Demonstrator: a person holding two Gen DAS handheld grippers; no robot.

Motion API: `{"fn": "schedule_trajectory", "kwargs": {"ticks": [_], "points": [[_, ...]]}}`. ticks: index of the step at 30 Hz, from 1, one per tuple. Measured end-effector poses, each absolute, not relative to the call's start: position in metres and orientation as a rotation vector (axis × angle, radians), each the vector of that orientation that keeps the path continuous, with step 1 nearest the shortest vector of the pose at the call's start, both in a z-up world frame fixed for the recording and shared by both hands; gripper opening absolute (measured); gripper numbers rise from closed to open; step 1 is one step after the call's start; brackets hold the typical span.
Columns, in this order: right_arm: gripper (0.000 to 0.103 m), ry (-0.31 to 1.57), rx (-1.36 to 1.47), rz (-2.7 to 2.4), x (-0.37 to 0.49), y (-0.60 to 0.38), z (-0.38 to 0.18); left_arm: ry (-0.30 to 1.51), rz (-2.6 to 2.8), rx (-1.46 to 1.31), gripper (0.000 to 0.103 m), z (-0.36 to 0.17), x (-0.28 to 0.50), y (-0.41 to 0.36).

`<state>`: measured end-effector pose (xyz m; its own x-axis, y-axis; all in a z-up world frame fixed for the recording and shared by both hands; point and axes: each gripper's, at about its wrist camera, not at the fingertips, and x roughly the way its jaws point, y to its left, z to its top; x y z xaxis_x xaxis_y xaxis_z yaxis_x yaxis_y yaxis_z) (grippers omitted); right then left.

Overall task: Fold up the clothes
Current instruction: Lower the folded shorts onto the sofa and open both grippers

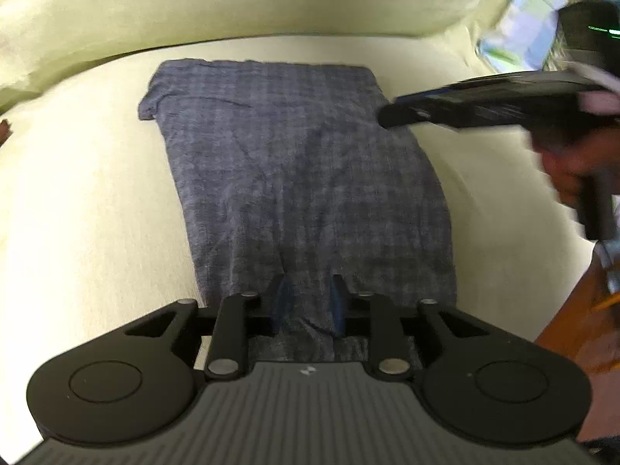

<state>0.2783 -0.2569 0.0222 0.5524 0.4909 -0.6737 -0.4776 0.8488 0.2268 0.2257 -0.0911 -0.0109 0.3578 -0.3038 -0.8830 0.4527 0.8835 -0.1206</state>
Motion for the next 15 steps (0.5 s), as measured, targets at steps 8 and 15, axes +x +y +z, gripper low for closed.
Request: {"fn": "schedule_trajectory", "kwargs": {"ticks": [8,15], "points": [[0.025,0.939,-0.067,0.610,0.196,-0.236,-0.031,1.114,-0.541,0.279,0.029,-0.031,0.208,-0.092],[0.032,0.839,-0.209,0.705,0.190,-0.239,0.013,1.017,-0.756,0.604,0.036,0.006,0.196,-0.078]]}}
